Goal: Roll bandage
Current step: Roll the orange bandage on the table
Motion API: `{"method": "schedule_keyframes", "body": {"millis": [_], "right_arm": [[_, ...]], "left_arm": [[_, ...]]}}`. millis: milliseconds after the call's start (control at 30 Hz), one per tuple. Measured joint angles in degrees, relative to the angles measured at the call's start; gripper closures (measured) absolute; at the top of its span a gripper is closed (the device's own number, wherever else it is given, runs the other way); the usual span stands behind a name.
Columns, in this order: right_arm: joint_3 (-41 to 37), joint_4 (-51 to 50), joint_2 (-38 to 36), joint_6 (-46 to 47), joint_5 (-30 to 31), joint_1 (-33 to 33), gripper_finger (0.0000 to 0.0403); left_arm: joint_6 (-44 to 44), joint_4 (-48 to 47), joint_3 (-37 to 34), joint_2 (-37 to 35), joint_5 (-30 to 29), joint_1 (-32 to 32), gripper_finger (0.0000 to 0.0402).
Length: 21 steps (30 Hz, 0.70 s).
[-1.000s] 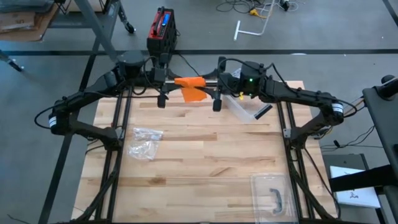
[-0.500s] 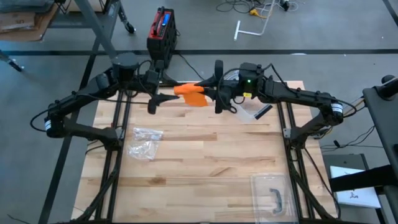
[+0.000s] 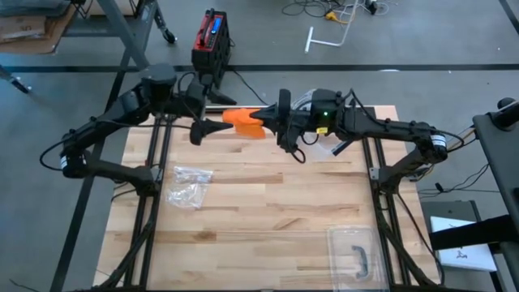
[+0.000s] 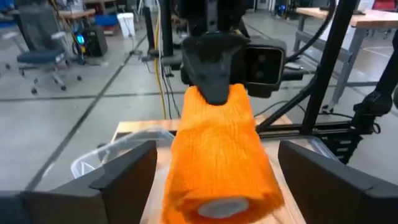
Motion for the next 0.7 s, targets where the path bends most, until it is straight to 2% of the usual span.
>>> {"method": "schedule_keyframes", "body": {"millis": [200,367,567,700], "right_arm": [[-0.20,0.04,0.00,-11.72,3.83,2.06,0.0352],[-0.26,0.44,0.00,-15.61,4.69,2.87,0.0347],[-0.33,0.02,0.00,-13.81,5.21,2.91,0.0344],[-0.37,-1.21,0.00,-10.46,5.20,2.91,0.0311]], "left_arm": [[0.87,-5.74,3.75,4.26,0.43,0.00,0.0088],[1.95,-7.88,4.87,6.03,3.38,0.00,0.0116],[4.46,-7.96,4.87,5.95,5.15,0.01,0.0173],[5.94,-8.06,4.85,5.94,5.01,0.02,0.0232]]}}
